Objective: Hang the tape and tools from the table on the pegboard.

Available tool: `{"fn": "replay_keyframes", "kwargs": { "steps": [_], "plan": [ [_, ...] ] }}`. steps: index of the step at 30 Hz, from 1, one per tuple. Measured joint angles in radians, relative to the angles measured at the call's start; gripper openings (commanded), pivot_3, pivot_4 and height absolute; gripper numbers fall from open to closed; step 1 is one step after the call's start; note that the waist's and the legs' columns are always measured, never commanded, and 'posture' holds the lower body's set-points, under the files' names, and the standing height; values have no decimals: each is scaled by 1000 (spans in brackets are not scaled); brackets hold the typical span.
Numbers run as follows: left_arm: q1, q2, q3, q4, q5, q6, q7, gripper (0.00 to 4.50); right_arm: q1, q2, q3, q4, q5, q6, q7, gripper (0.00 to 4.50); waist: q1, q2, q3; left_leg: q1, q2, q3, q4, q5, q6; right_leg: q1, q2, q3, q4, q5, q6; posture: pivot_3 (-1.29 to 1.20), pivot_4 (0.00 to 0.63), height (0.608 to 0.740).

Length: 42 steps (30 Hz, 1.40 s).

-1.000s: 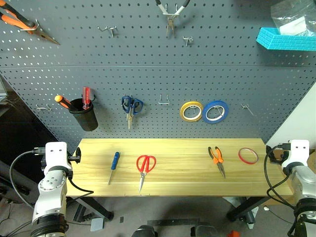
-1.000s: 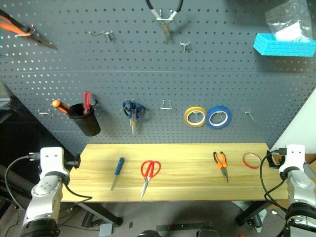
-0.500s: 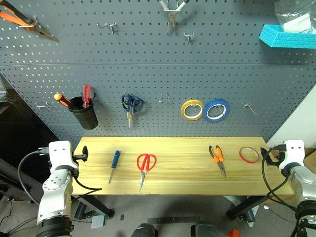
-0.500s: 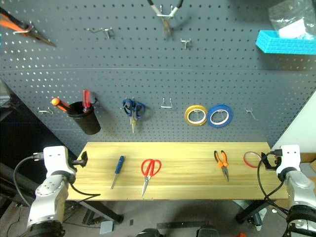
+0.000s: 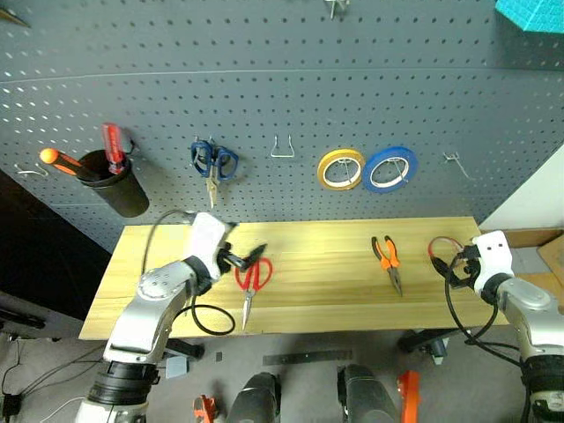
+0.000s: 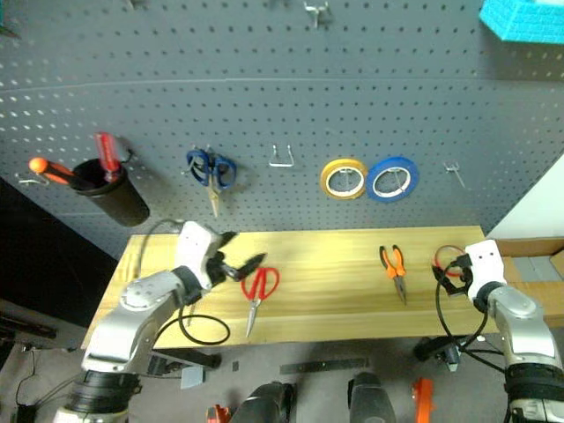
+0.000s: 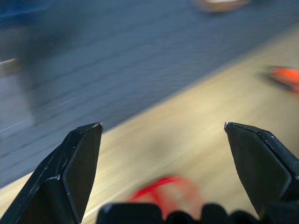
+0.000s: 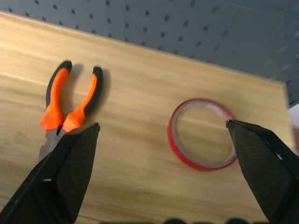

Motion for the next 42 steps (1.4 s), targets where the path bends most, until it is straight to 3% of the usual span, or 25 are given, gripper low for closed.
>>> {"fn": "replay_keyframes", "kwargs": {
  "steps": [5,12,20,23,34,38,42],
  "plan": [
    [-134,1,-80,-13,-30,41,-137,4489,-149,-5,53,130,-26,45,26,4500,-24,-5,45,-5,5,2,0,0,0,-6,0,0,1,0,0,-144,369,740],
    [-217,1,-133,15,-29,48,-236,4489,-384,-10,122,537,-118,-41,40,4500,-35,-7,85,-35,12,15,15,-3,5,-30,0,0,4,3,1,-110,396,740],
    [-226,5,-150,6,-26,62,-263,4489,-571,-13,179,846,-196,-153,95,4500,-27,-11,110,-36,11,16,15,-2,3,-31,-1,0,4,4,3,-66,397,740],
    [-223,11,-149,4,-26,68,-264,4500,-603,-15,186,899,-210,-149,131,3875,-25,-14,112,-36,11,16,15,-2,3,-31,0,0,4,5,3,-60,396,740],
    [-203,34,-148,-58,-72,138,-309,4500,-625,-16,213,932,-243,-109,188,79,-20,-16,113,-35,11,15,17,-2,2,-29,0,0,4,6,4,-40,378,740],
    [-203,40,-148,-67,-74,156,-310,4500,-597,-21,242,905,-281,-164,181,32,-16,-18,112,-35,11,15,20,-2,2,-29,0,-1,4,7,4,-44,365,740],
    [-215,27,-149,-79,-102,172,-321,4500,-470,-66,260,750,-301,-244,188,32,0,-18,112,-36,11,15,20,-2,2,-29,0,-1,4,7,5,-73,360,740]
  ]
}}
